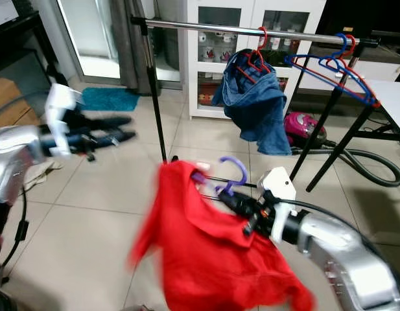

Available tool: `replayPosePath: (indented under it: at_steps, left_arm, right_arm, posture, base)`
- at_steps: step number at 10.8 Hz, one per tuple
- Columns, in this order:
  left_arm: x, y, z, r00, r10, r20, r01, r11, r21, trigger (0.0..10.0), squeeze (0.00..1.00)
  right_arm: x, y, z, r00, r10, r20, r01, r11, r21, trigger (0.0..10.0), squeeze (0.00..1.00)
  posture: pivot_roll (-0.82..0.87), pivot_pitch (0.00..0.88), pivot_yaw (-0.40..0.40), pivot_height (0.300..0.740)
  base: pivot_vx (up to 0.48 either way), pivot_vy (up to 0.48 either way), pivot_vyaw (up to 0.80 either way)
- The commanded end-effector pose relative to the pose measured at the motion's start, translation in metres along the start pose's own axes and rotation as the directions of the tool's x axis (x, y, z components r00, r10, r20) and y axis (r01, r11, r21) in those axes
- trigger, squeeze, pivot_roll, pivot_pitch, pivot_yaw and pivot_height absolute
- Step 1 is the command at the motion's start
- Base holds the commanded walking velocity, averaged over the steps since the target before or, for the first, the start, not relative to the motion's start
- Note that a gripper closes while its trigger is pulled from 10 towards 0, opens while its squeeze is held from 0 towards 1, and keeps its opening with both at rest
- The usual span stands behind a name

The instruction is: Hang hanger

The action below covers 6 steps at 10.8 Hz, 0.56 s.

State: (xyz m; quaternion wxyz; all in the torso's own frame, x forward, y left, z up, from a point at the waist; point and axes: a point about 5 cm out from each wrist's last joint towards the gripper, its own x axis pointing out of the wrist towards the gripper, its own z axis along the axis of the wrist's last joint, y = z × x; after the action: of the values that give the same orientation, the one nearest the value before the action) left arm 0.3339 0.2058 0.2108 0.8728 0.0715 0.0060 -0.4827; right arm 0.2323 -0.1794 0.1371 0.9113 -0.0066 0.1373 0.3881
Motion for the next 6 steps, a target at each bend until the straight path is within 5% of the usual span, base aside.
replayPosePath:
  at_steps: [1, 2, 3, 4, 6]
  left_arm:
    - [-0.005, 0.002, 0.003, 0.999, 0.04, 0.004, -0.04, 0.999, 0.026, 10.0, 0.0]
    - [-0.007, 0.002, 0.001, 0.998, 0.06, -0.001, -0.06, 0.998, 0.034, 10.0, 0.0]
    - [-0.005, -0.009, -0.014, 0.989, 0.146, -0.032, -0.144, 0.989, 0.038, 10.0, 0.0]
    - [0.003, -0.036, -0.034, 0.976, 0.208, -0.063, -0.208, 0.978, -0.004, 10.0, 0.0]
    - [0.014, -0.067, -0.057, 0.947, 0.316, -0.062, -0.319, 0.947, -0.042, 10.0, 0.0]
  right_arm:
    - [0.0, -0.006, 0.003, 0.998, -0.063, 0.011, 0.063, 0.998, -0.018, 10.0, 0.0]
    - [0.001, -0.009, 0.001, 0.996, -0.094, 0.004, 0.094, 0.995, -0.016, 10.0, 0.0]
    - [0.008, -0.018, -0.002, 0.963, -0.263, 0.052, 0.261, 0.965, 0.039, 10.0, 0.0]
    - [0.015, -0.021, -0.004, 0.905, -0.407, 0.12, 0.395, 0.911, 0.115, 10.0, 0.0]
    - [0.018, -0.016, -0.001, 0.865, -0.464, 0.19, 0.434, 0.883, 0.18, 10.0, 0.0]
  posture:
    - [0.03, 0.0, 0.04, 0.74]
    - [0.04, 0.0, 0.039, 0.74]
    - [0.04, 0.0, 0.041, 0.74]
    - [0.05, 0.0, 0.045, 0.74]
    - [0.05, 0.0, 0.045, 0.74]
  base:
    - [0.0, 0.0, 0.0]
    - [0.0, 0.0, 0.0]
    - [0.0, 0.0, 0.0]
    - [0.0, 0.0, 0.0]
    - [0.0, 0.0, 0.0]
